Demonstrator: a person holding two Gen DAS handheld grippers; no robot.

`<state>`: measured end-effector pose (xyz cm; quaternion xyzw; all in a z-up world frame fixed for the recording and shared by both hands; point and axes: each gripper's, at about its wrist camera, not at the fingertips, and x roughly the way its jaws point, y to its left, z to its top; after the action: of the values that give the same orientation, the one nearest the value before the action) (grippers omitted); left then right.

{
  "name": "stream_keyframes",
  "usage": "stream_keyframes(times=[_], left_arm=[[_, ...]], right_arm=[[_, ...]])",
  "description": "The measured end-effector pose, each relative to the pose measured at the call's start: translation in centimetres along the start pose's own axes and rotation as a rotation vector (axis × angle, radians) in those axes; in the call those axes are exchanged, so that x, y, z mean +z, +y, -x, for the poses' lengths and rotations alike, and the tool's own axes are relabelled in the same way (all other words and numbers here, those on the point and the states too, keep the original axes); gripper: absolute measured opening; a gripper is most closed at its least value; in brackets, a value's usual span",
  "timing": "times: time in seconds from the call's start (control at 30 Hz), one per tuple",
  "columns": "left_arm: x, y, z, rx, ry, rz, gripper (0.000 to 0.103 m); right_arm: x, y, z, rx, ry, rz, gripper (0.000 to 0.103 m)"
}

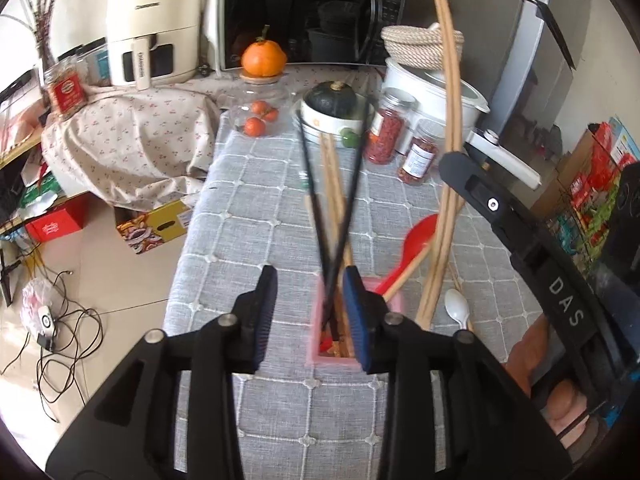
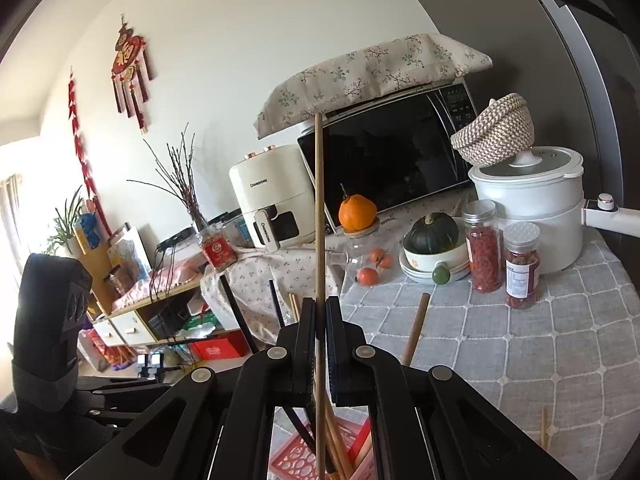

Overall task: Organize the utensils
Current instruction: 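Lower both chopsticks into the pink basket and open both tools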

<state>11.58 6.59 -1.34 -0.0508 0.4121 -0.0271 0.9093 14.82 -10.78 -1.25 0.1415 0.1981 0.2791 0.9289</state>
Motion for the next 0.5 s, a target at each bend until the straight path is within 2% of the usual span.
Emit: stream_keyframes(times=[0.13,0.33,0.43,0.5], left_arm=[[-0.5,1.0,0.0,0.092,-0.024,0.028,0.044],[-1.5,1.0,-1.8,0.156,0.017,0.020,0.047],[-1.7,1.1,-1.8,0.180,0.016,0.028,0.055],[-1.8,1.2,-1.5,0.207,0.003,0.030,0.065]], right_arm=[[-0.8,0.3,-0.7,-0.015,-0.008,0.025,0.005],[-2.2,0.6,-1.6,-0.056,-0.015,0.071,0.005],[-2.9,0.9,-1.9,-0.069,-0.020,0.094,0.005],[-3.4,1.2,-2.0,-0.078,-0.025,0.113,0.005]])
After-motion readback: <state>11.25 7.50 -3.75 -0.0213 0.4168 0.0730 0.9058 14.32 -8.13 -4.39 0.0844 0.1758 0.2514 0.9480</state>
